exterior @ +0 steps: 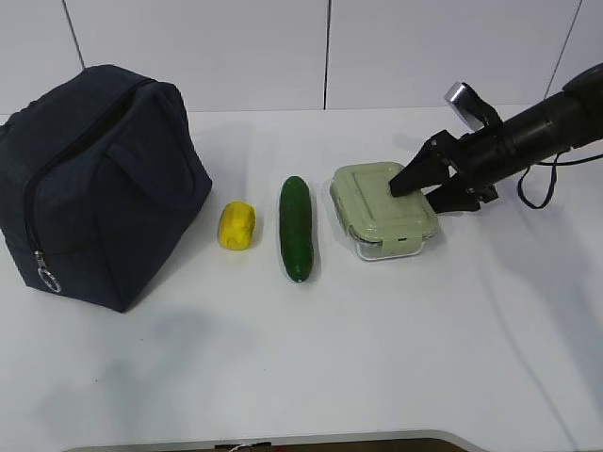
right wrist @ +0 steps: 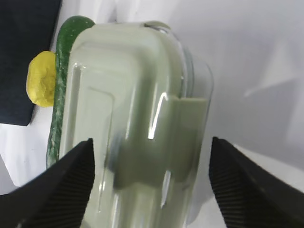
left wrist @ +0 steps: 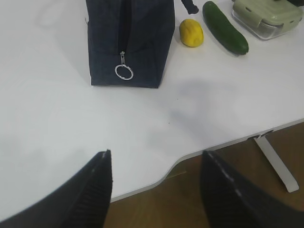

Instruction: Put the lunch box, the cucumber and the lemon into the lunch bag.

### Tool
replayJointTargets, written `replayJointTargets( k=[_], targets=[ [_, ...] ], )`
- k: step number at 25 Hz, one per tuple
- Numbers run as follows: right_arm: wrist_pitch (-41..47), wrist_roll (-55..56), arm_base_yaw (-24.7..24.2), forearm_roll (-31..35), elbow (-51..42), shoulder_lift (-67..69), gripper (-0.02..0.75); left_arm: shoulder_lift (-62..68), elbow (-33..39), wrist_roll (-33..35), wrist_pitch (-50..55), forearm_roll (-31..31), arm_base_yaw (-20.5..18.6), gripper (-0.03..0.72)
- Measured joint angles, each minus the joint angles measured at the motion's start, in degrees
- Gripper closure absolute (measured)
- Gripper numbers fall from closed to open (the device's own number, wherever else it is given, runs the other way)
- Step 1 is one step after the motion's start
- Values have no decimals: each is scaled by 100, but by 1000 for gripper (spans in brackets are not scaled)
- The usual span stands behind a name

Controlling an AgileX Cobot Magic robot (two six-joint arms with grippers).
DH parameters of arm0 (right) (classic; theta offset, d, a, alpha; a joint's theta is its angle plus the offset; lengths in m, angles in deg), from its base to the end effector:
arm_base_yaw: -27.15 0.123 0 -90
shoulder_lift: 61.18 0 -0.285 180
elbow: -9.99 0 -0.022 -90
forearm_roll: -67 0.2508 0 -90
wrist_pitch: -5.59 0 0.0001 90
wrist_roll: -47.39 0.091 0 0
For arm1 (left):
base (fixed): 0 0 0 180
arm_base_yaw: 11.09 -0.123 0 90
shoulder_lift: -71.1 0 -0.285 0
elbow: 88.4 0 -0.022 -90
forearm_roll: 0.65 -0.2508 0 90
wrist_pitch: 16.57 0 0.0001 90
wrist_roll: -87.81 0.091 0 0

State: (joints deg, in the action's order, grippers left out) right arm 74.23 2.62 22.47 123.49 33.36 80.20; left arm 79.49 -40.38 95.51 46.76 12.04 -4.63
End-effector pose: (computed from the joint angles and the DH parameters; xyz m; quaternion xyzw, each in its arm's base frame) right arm 0.4659 0.0328 0.1457 -0.1158 0.8939 0.4119 0.1334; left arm -0.0093 -0.0169 0.2781 0.1126 0.8522 -0.1049 0.5001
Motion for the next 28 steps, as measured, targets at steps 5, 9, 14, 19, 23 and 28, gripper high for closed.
replayJointTargets(
  k=[5, 9, 14, 19, 23, 28],
  targets=[
    [-4, 58, 22, 10, 0, 51, 147, 0, 0, 0, 0, 0, 0, 265],
    [-4, 117, 22, 10, 0, 51, 158, 0, 0, 0, 0, 0, 0, 265],
    [19, 131, 35, 58, 2, 51, 241, 0, 0, 0, 0, 0, 0, 265],
    [31, 237, 35, 154, 12, 51, 306, 0, 0, 0, 0, 0, 0, 265],
    [42, 308, 35, 176, 12, 51, 328, 0, 0, 0, 0, 0, 0, 265],
    [53, 376, 35, 189, 12, 51, 337, 0, 0, 0, 0, 0, 0, 265]
  ],
)
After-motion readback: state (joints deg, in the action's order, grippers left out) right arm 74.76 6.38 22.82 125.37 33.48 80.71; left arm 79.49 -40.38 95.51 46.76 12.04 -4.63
